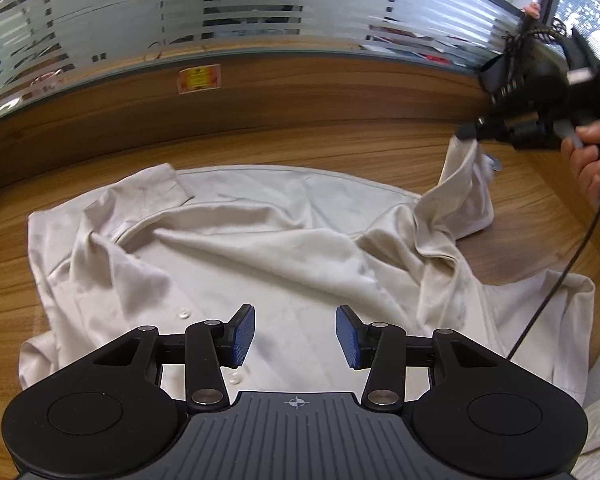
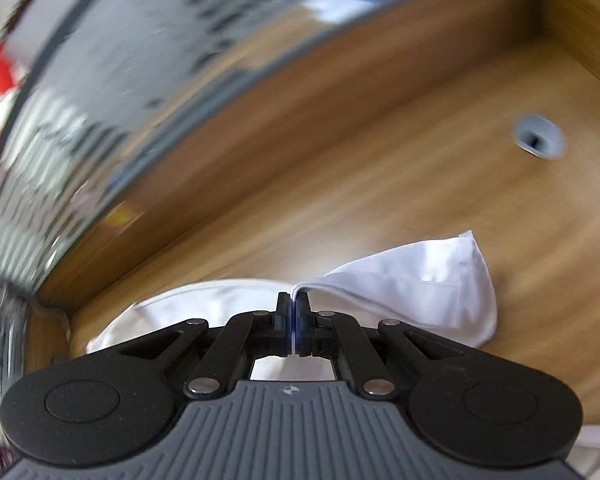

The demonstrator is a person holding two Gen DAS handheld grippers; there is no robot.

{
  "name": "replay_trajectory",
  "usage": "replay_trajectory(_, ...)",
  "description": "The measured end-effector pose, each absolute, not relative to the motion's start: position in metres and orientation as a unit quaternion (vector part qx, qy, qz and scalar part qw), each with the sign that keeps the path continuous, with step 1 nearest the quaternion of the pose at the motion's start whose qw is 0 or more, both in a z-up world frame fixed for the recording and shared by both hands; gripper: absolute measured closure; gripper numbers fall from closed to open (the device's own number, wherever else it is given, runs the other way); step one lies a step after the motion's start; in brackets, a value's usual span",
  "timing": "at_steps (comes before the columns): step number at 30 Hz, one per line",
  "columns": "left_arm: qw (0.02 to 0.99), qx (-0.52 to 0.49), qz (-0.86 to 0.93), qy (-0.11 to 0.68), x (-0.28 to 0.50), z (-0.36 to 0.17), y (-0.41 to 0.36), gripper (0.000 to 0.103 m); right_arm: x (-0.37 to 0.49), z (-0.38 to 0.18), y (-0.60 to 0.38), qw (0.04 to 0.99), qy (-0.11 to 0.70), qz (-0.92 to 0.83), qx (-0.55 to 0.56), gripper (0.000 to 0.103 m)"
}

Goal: Fold clothes

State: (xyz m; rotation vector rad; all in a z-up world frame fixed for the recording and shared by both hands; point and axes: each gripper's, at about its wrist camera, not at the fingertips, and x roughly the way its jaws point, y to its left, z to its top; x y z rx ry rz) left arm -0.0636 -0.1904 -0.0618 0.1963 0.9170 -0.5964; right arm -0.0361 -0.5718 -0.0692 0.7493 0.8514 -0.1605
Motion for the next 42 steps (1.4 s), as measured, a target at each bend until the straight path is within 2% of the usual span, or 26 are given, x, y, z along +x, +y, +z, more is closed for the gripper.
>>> replay_trajectory(7,0.853,0.090,-0.249,0.450,-0.057,-0.070,-0.152,0.055,0.022,-0.037,-0.444,0.860,0.435,0.086,0.254,0.101)
replay_trajectory(14,0.856,0.082,-0.189,0.475,-0.057,-0.082,-0.113,0.055,0.042,-0.015,-0.329,0.828,0.480,0.246,0.152,0.101)
replay_trajectory(17,0.858,0.075,-0.168,0.479,-0.053,-0.085,-0.103,0.055,0.034,-0.015,-0.293,0.810,0.500,0.290,0.104,0.096)
replay_trajectory(18,0.859,0.074,-0.162,0.480,-0.051,-0.086,-0.100,0.055,0.028,-0.017,-0.293,0.808,0.503,0.294,0.094,0.094)
replay_trajectory(19,0.860,0.074,-0.160,0.479,-0.049,-0.087,-0.100,0.055,0.022,-0.019,-0.294,0.805,0.506,0.297,0.086,0.087)
replay_trajectory(21,0.861,0.073,-0.155,0.479,-0.045,-0.088,-0.100,0.055,0.010,-0.023,-0.312,0.804,0.510,0.294,0.085,0.084)
replay_trajectory(25,0.861,0.074,-0.161,0.477,-0.035,-0.092,-0.109,0.055,-0.011,-0.031,-0.368,0.807,0.514,0.273,0.096,0.083)
replay_trajectory(32,0.854,0.072,-0.176,0.484,-0.012,-0.109,-0.133,0.055,0.002,-0.046,-0.444,0.830,0.517,0.166,0.128,0.083)
replay_trajectory(42,0.847,0.060,-0.152,0.506,0.007,-0.127,-0.157,0.055,0.065,-0.092,-0.479,0.832,0.533,0.075,0.139,0.083)
